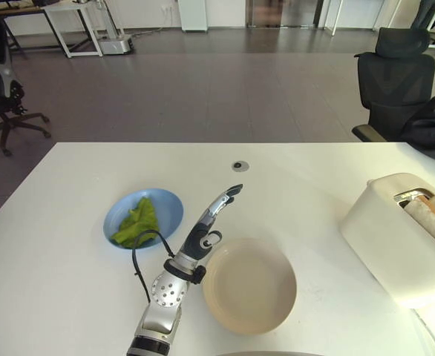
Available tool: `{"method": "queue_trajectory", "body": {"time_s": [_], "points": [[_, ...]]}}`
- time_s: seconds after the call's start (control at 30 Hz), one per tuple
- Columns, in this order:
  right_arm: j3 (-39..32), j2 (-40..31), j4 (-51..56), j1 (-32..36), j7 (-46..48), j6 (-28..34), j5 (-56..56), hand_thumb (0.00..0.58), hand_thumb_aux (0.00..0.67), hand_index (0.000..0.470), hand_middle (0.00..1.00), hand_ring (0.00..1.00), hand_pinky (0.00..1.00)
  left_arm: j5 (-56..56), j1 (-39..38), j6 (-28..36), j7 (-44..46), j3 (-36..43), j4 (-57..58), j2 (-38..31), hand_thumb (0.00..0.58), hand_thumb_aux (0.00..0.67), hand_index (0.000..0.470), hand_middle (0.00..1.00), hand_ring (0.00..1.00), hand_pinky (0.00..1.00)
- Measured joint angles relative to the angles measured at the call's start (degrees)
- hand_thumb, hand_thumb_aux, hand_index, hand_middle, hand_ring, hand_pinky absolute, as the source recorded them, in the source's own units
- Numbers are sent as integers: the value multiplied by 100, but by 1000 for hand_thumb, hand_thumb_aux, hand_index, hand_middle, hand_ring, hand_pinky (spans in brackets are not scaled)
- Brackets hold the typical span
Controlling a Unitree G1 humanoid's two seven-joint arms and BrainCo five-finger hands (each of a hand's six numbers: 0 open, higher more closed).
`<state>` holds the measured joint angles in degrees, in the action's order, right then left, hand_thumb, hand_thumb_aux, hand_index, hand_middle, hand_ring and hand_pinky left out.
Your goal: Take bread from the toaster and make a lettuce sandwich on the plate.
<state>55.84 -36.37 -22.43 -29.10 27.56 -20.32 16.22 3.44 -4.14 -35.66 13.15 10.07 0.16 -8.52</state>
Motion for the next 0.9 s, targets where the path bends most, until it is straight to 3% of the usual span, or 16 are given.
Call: {"method": "queue_trajectory", "body": {"time_s": [0.1,0.3,0.33,0.37,0.4,0.5,0.67,0.77,0.83,0.9], "points": [[-495,-41,1017,49,-63,-104,-947,0,0,0,0,0,0,-1,34,-3,7,12,50,-16,0,0,0,0,0,0],[-1215,-193,2132,282,-170,-307,-1650,0,0,0,0,0,0,-2,67,-7,8,8,72,-51,0,0,0,0,0,0],[-1268,-229,2222,341,-200,-328,-1676,23,13,9,0,0,0,-2,66,-10,-2,5,72,-56,0,0,0,0,0,0],[-1282,-245,2284,388,-235,-339,-1682,160,100,70,0,0,0,-2,65,-11,-8,2,73,-59,0,0,0,0,0,0],[-1284,-258,2305,415,-256,-339,-1681,216,139,98,0,0,0,-2,65,-13,-11,1,73,-62,0,0,0,0,0,0],[-1279,-308,2329,478,-333,-278,-1630,220,142,100,0,0,0,-3,63,-19,-13,2,72,-72,0,0,0,0,0,0],[-1274,-364,2264,552,-353,-161,-1497,392,289,203,0,0,0,-2,52,-52,-44,2,72,-71,0,0,0,0,0,0],[-1271,-427,2256,601,-410,-14,-1489,334,234,164,0,0,0,-2,49,-56,-70,1,72,-71,0,0,0,0,0,0],[-1268,-433,2255,601,-411,37,-1487,248,163,114,0,0,0,-2,42,-56,-85,1,72,-72,0,0,0,0,0,0],[-1248,-437,2205,602,-405,92,-1399,237,155,109,0,0,0,-2,36,-56,-90,-3,71,-80,0,0,0,0,0,0]]}}
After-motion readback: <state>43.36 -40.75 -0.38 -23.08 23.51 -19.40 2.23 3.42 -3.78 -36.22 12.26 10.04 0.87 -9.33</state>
